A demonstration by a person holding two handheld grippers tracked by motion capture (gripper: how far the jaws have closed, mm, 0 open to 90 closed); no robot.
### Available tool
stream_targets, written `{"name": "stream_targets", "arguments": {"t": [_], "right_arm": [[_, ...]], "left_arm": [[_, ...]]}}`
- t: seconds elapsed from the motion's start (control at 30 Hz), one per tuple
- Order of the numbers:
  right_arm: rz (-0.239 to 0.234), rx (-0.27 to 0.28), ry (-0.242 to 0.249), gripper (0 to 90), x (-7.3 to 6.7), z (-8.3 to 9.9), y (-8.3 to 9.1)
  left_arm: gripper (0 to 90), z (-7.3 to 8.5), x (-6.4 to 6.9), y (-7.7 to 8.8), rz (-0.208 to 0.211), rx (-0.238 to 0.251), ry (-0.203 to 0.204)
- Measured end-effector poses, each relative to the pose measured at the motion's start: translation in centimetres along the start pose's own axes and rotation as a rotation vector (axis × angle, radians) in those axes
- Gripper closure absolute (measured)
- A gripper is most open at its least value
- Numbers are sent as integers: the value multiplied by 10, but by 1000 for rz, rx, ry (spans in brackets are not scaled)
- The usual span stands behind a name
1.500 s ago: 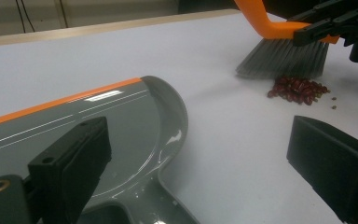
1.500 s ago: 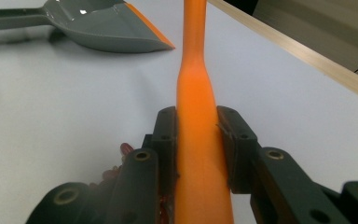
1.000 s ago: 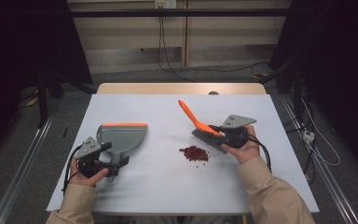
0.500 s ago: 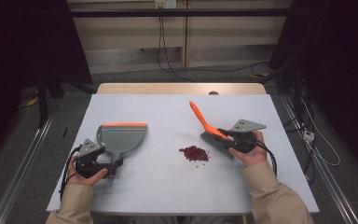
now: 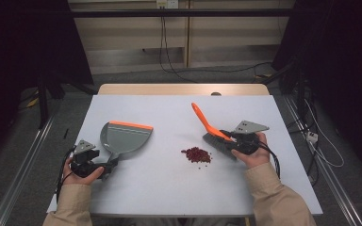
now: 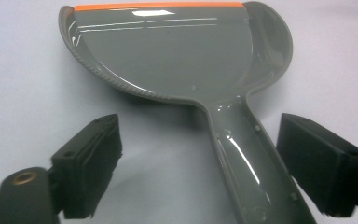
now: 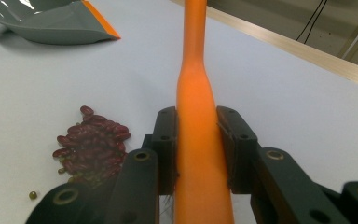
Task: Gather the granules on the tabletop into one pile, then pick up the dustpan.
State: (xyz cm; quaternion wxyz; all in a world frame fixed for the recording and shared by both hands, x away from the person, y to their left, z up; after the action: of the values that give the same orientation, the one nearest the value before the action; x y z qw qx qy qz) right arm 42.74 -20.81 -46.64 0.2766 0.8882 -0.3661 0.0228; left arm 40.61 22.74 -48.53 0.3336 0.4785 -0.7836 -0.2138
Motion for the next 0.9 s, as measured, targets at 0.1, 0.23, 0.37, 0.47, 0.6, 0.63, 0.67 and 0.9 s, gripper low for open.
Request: {"name": "stream_targets", "arguments": {"t": [0.1, 0.23, 0.37, 0.47, 0.6, 0.63, 0.67, 0.9], "right_arm": [[4, 0, -3, 707, 1, 0, 1], [5, 3, -11, 707, 2, 0, 2], [3, 5, -6, 707, 1, -1, 2], [0, 5, -4, 707, 1, -1, 2], [-2, 7, -3, 707, 0, -2, 2], [0, 8, 0, 707, 0, -3, 2], [-1, 10, -2, 707, 0, -3, 2], [-3, 13, 0, 707, -1, -4, 2]], "left_arm": [[212, -1, 2, -1, 4, -12, -5], [249, -2, 3, -2, 9, -33, 8], [286, -3, 5, -3, 6, -36, 21], [320, -5, 7, -4, -2, -45, 46], [344, -5, 8, -8, -28, -79, 64], [350, -4, 8, -9, -37, -93, 67], [356, -4, 8, -11, -38, -100, 75], [504, -4, 10, -24, -98, -172, 90]]}}
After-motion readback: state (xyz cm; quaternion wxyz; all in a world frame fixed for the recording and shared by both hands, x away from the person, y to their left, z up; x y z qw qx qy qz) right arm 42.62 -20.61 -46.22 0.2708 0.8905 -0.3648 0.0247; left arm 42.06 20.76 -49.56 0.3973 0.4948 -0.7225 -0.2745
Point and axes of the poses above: each handheld gripper's, and its own axes: y roughly backward along the jaws, z roughly out of its underside, x roughly to its right, the point moved 7 cm from there along -y, roughly forward along the jaws, and after that the axes turned 15 degrees about y, right-handed, at the moved point
